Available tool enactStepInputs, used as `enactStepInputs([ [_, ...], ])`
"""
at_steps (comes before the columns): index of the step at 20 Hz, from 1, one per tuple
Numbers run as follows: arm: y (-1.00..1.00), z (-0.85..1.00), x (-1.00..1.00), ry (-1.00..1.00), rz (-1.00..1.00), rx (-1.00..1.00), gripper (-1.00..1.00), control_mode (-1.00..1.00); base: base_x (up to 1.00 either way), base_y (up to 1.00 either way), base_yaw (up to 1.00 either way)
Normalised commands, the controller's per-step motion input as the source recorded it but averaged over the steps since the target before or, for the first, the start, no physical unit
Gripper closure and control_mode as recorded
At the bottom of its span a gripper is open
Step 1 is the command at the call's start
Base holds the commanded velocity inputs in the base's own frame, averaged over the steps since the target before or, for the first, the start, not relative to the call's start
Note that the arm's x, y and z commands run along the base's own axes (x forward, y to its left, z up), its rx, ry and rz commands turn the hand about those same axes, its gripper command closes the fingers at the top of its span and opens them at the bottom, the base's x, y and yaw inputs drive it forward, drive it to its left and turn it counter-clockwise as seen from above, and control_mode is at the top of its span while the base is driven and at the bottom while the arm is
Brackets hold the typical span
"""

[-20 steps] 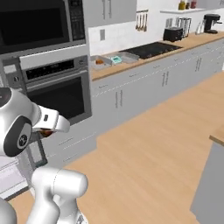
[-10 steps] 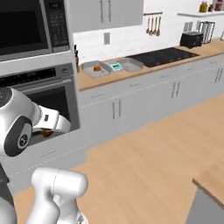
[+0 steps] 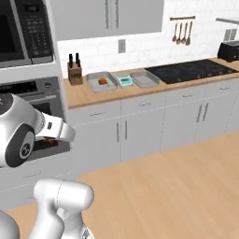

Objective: Place one bell pepper and one chicken drumstick in each tupperware on the nearby counter, to pack two identical lunches.

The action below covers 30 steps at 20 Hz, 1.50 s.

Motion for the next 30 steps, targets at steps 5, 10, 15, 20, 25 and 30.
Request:
enactStepInputs([
  [5,0.0,0.0,0.0,0.0,0.0,0.0,1.0,1.0,1.0,-0.5,0.1],
  [10,0.0,0.0,0.0,0.0,0.0,0.0,1.0,1.0,1.0,-0.49,0.42],
  [15,0.0,0.0,0.0,0.0,0.0,0.0,1.0,1.0,1.0,-0.42,0.44],
  [20,0.0,0.0,0.0,0.0,0.0,0.0,1.0,1.0,1.0,-0.33,0.37],
  [25,0.0,0.0,0.0,0.0,0.0,0.0,1.0,1.0,1.0,-0.28,-0.18],
  [30,0.0,0.0,0.0,0.0,0.0,0.0,1.0,1.0,1.0,0.0,-0.23],
])
